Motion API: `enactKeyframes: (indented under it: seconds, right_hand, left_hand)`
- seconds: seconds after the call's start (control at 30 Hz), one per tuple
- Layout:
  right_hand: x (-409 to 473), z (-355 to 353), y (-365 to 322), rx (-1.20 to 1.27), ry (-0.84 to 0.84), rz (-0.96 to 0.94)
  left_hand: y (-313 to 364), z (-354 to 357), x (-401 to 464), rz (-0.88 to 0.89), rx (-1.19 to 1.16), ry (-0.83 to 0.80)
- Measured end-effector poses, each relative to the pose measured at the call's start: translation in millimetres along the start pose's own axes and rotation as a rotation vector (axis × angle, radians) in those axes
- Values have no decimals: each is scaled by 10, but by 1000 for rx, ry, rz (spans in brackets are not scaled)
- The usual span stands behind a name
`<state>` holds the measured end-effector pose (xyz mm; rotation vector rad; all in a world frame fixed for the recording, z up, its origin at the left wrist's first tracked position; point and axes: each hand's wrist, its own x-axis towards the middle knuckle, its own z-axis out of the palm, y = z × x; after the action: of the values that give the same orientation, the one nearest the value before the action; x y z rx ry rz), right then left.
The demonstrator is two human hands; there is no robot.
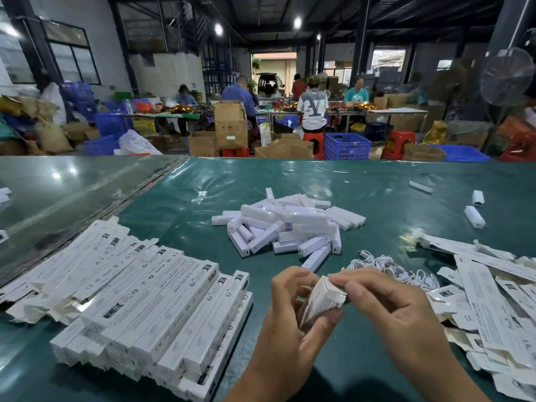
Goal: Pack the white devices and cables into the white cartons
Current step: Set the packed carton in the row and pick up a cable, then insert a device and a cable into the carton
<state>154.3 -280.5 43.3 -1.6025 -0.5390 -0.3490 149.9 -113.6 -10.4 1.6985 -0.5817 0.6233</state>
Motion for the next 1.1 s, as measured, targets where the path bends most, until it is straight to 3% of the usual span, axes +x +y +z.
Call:
enactKeyframes:
  seconds: [0.57, 0.7, 0.83, 0.9, 1.0, 1.1]
  right_hand:
    - [-4, -7, 4, -415, 80, -288]
    - [15, -55, 10, -361, 31, -281]
    - [-5, -97, 52, -272, 91, -201]
    - [-8, -100, 38, -331, 52, -286]
    - [-12, -61, 38, -455, -32, -412]
    - [-11, -83, 102, -472, -3, -395]
  left_hand:
    - [33, -18, 58, 155, 132, -60]
    - [49, -12, 75, 231, 151, -45]
    - [25, -18, 80, 221, 128, -15]
    - [-13, -16, 55, 164, 107, -17]
    - [-2, -6, 45, -108, -45, -12]
    - [-10, -24, 51, -258, -60, -92]
